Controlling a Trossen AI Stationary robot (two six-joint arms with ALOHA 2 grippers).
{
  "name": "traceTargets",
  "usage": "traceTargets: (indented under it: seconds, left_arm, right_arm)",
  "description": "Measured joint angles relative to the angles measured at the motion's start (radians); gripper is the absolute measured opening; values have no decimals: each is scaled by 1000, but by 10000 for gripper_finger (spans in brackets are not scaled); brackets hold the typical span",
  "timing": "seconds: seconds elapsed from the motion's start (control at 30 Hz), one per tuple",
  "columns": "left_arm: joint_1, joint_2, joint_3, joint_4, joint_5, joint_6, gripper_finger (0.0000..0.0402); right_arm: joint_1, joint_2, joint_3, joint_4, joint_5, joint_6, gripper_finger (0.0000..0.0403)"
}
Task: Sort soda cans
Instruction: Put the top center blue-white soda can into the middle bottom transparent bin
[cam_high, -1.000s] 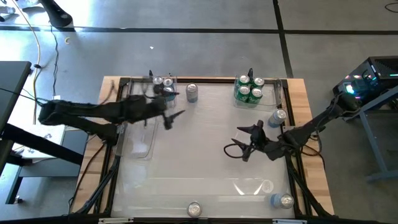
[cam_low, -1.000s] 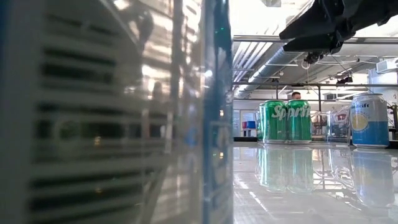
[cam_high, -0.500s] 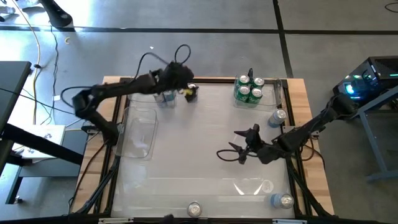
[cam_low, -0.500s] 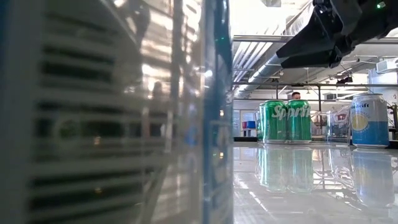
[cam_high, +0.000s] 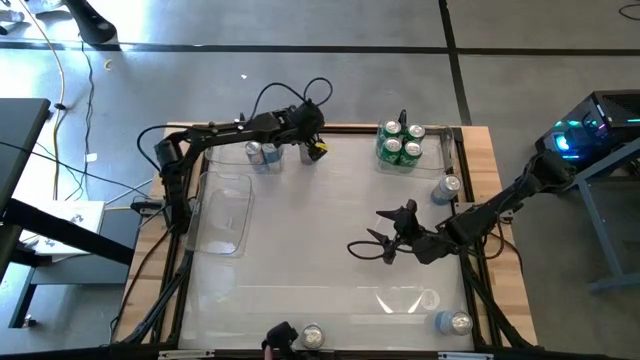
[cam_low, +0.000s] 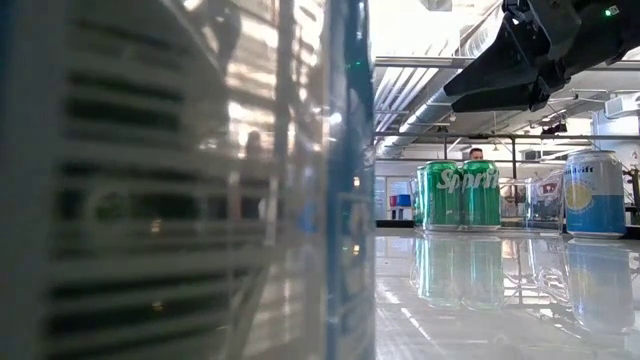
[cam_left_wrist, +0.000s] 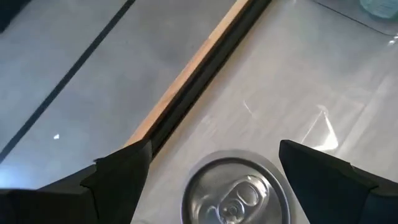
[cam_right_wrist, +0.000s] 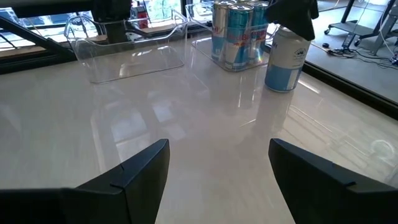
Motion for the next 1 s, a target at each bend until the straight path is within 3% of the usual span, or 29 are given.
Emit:
traceTargets:
  seconds: [0.27, 0.5, 1.0]
  left_arm:
    - [30, 24, 10, -76, 47, -95, 351]
    - [58, 31, 10, -85, 170, -125, 351]
    - [25, 31, 10, -163, 158, -48, 351]
  right_arm:
    - [0, 0, 0, 6, -5, 1, 271]
    - [0, 0, 0, 10, -11, 1, 271]
    - [0, 0, 0, 10, -12, 3, 271]
